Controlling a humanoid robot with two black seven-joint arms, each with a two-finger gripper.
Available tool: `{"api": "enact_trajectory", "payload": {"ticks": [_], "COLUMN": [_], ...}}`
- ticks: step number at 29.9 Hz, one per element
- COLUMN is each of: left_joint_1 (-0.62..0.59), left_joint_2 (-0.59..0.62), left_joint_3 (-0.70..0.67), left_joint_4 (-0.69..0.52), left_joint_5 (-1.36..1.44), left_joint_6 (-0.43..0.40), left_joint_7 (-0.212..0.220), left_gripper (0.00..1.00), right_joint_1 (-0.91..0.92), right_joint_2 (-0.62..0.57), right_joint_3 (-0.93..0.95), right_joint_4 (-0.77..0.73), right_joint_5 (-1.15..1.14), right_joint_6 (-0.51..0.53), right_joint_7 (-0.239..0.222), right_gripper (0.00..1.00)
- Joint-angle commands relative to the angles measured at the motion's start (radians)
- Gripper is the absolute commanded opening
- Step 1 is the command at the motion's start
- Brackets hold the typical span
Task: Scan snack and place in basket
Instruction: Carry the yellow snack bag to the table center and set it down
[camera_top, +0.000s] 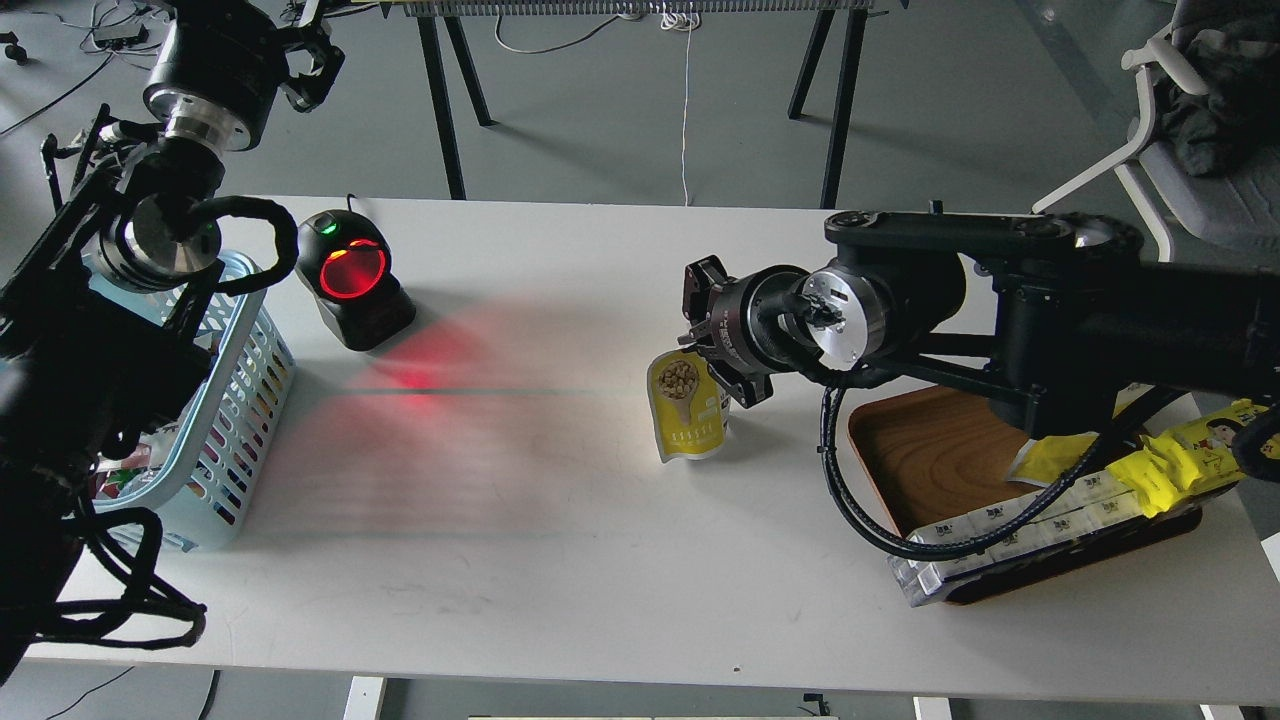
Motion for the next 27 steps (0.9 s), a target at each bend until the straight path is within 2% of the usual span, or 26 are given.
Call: {"api": "enact_trajectory", "payload": {"ticks": [1,15,18,20,24,27], "left_joint_1": [0.001,0.001,0.001,0.001,0.001,0.001], "left_joint_2": [-0.003,0.000,0.000,0.000,0.002,0.002], "left_joint_3": [0.001,0.004,0.004,0.006,0.006,0.006], "left_joint_4": [0.000,0.000,0.000,0.000,0.000,0.000], "left_joint_5": [0.000,0.000,0.000,0.000,0.000,0.002], "left_joint_6": [0.000,0.003,0.003,0.003,0.003,0.005], "left_joint_7": [0.000,0.000,0.000,0.000,0.000,0.000], "left_gripper": [1.00,1.00,1.00,1.00,1.00,1.00], "right_joint_1": [-0.002,0.006,0.008,0.008,0.011,0.012], "right_joint_2": [0.024,0.035,0.037,0.035,0.031,0.026], "right_joint_3": [0.005,0.039,0.040,0.040,0.042,0.063], "right_joint_4": [-0.018,-0.028,-0.028,-0.028,-0.028,-0.025], "right_joint_5": [-0.002,-0.018,-0.031,-0.032,-0.048,-0.064], "right_joint_6": [0.000,0.000,0.000,0.000,0.000,0.000], "right_joint_7": [0.000,0.000,0.000,0.000,0.000,0.000], "right_gripper": [0.05,0.06,0.08,0.17,0.46,0.60]}}
